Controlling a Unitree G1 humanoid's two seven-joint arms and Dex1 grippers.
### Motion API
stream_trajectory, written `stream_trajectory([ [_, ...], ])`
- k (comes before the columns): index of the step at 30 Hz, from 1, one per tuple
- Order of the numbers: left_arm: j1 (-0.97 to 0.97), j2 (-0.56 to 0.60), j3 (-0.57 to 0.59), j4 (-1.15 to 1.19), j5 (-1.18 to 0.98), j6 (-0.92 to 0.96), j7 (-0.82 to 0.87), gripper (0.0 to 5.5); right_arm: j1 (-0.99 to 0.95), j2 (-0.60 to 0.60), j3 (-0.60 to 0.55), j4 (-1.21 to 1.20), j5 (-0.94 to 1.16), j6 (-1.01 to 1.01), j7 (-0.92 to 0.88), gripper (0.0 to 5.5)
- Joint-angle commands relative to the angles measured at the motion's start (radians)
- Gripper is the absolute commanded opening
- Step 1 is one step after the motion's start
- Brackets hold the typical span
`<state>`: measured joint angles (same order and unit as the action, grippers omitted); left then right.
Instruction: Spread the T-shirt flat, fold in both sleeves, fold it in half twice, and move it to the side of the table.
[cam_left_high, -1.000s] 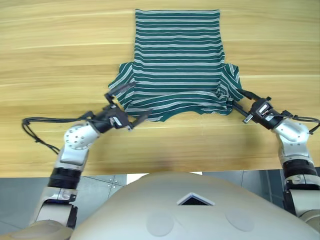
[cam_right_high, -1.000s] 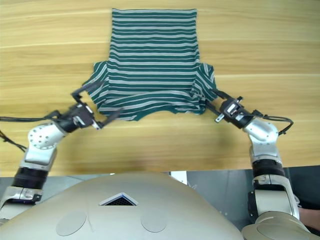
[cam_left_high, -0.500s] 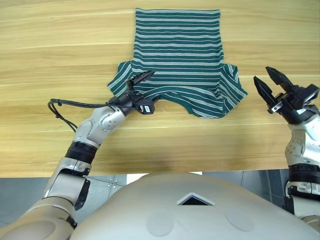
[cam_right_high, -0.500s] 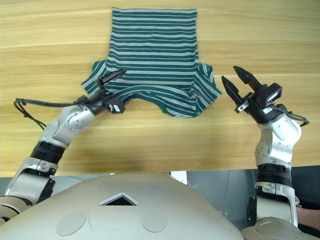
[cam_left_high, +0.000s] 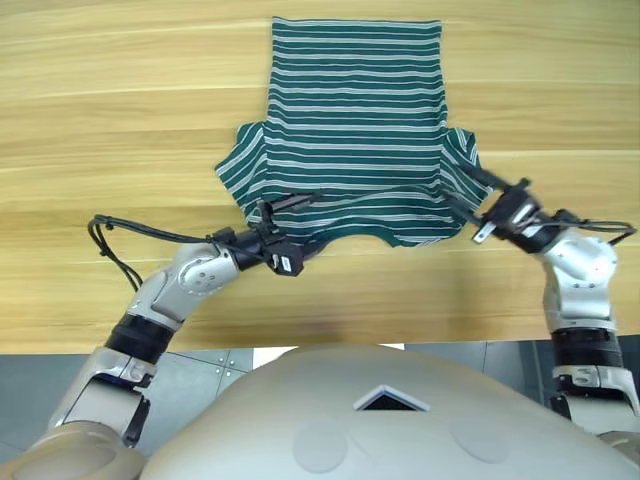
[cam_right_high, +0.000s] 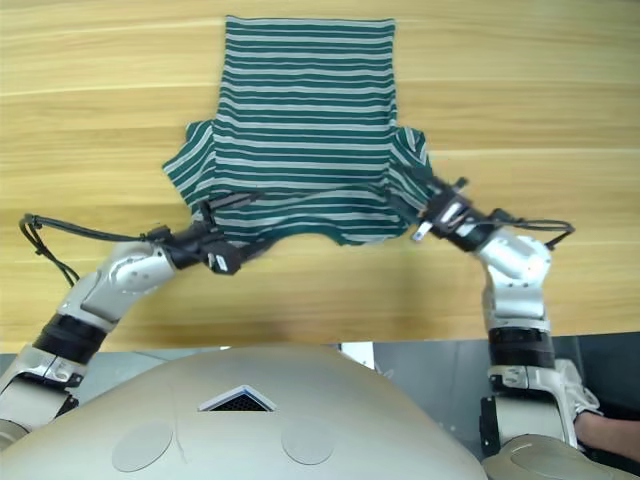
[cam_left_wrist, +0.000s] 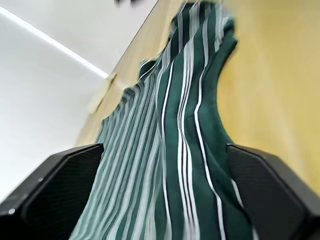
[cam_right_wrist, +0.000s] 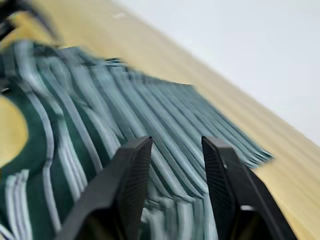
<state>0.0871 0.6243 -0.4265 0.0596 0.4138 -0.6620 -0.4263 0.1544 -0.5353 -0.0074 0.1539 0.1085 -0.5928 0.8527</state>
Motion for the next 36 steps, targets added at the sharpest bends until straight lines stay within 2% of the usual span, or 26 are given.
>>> stream_trajectory([
  [1,0.055,0.058,-0.045,-0.007,0.008,0.012,-0.093,4.57,0.001,0.012,0.077,-0.051,-0.154,-0.026,-0.062,1.83],
  [6,0.093,0.096,-0.049,-0.047,-0.024,0.013,-0.13,4.57,-0.01,0.011,0.153,-0.047,-0.242,-0.046,-0.105,1.83],
  [11,0.139,0.135,-0.063,-0.079,-0.078,-0.012,-0.17,4.57,-0.016,-0.023,0.147,-0.06,-0.226,-0.043,-0.126,1.83],
  [16,0.133,0.082,0.01,-0.124,-0.103,-0.001,-0.09,4.57,0.037,-0.092,0.12,-0.046,-0.199,-0.053,-0.122,1.83],
  [18,0.146,0.066,0.032,-0.167,-0.115,-0.002,-0.066,4.57,0.106,-0.133,0.092,-0.062,-0.134,-0.073,-0.102,1.83],
  [23,0.215,0.058,0.081,-0.376,-0.184,0.005,-0.053,4.57,0.267,-0.189,-0.004,-0.249,0.258,-0.045,-0.009,1.83],
  [25,0.247,0.08,0.091,-0.465,-0.271,0.005,-0.068,4.57,0.25,-0.185,-0.003,-0.203,0.202,-0.038,-0.012,1.83],
  [26,0.265,0.093,0.115,-0.495,-0.304,0.008,-0.069,4.57,0.232,-0.185,0.013,-0.153,0.098,-0.048,-0.035,1.83],
  [30,0.29,0.076,0.318,-0.501,-0.341,0.084,0.005,4.57,0.21,-0.176,0.072,-0.049,-0.156,-0.075,-0.094,1.83],
  [33,0.306,0.039,0.458,-0.479,-0.36,0.159,0.066,4.57,0.215,-0.171,0.108,-0.04,-0.23,-0.084,-0.12,1.83],
  [36,0.325,0.021,0.506,-0.474,-0.353,0.193,0.075,4.57,0.235,-0.185,0.12,-0.044,-0.244,-0.082,-0.136,1.83],
])
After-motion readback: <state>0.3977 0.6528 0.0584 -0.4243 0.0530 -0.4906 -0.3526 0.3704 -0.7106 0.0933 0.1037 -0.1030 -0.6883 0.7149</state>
